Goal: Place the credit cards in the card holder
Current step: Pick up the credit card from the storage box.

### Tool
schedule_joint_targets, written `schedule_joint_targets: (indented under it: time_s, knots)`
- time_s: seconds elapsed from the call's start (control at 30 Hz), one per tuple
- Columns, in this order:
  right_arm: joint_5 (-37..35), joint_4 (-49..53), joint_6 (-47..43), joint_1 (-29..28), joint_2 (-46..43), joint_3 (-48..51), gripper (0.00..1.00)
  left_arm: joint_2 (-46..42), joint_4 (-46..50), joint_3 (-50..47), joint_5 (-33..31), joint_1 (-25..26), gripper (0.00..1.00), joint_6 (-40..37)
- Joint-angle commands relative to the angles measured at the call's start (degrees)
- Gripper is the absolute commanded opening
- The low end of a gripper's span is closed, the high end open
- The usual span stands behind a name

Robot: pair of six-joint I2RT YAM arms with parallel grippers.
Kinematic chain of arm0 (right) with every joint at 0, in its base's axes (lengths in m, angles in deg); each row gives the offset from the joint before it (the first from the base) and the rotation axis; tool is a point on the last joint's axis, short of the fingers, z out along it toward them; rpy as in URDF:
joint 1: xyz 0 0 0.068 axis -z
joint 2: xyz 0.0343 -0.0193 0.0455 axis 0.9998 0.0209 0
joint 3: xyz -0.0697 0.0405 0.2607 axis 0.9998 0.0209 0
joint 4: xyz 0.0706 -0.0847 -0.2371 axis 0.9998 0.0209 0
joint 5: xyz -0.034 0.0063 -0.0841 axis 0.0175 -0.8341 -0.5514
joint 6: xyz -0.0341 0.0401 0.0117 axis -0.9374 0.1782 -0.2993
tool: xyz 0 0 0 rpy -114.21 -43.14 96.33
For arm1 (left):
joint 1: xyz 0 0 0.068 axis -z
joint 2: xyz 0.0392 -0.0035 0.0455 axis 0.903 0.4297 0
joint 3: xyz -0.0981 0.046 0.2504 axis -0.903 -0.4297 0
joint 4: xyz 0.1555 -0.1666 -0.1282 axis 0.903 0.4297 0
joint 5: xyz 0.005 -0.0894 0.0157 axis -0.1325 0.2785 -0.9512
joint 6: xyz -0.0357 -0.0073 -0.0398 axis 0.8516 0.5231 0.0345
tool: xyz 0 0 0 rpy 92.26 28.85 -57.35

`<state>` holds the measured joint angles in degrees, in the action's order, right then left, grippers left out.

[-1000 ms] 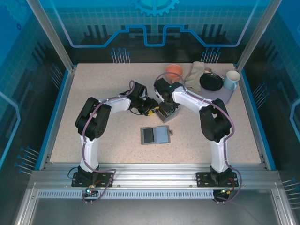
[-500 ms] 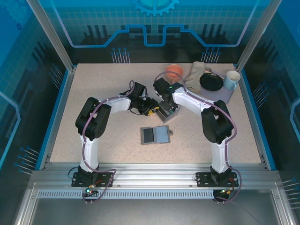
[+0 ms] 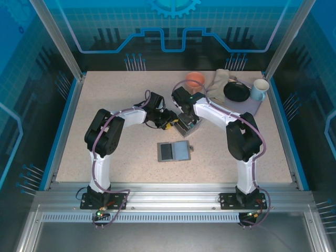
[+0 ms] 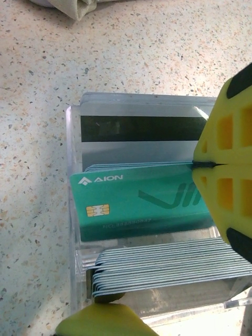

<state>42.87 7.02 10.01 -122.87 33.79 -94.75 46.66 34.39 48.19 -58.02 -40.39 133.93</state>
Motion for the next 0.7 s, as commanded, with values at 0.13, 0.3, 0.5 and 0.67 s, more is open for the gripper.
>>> schedule_joint_targets:
  time_s: [0.13,0.3,0.5,0.67]
  knots:
    - [4.24,1.81,1.48,2.07,-3.25,-0.52,0.0,3.62,8.67,-1.91,-3.15,-0.34,0.43,-1.87]
    - [11.76,3.06,3.51,3.33,-6.0,-0.51,0.0,3.31,7.71,-1.88,-2.39,-0.35,0.44,-2.0]
    - [20.39,1.95,6.64,6.16,-9.37,1.46,0.0,0.65,5.4,-2.3,-0.93,-0.36,0.5,-2.62]
    - [27.02,0.41,9.55,8.67,-12.48,3.09,0.0,-3.02,3.14,-2.97,0.05,-0.43,0.58,-3.37]
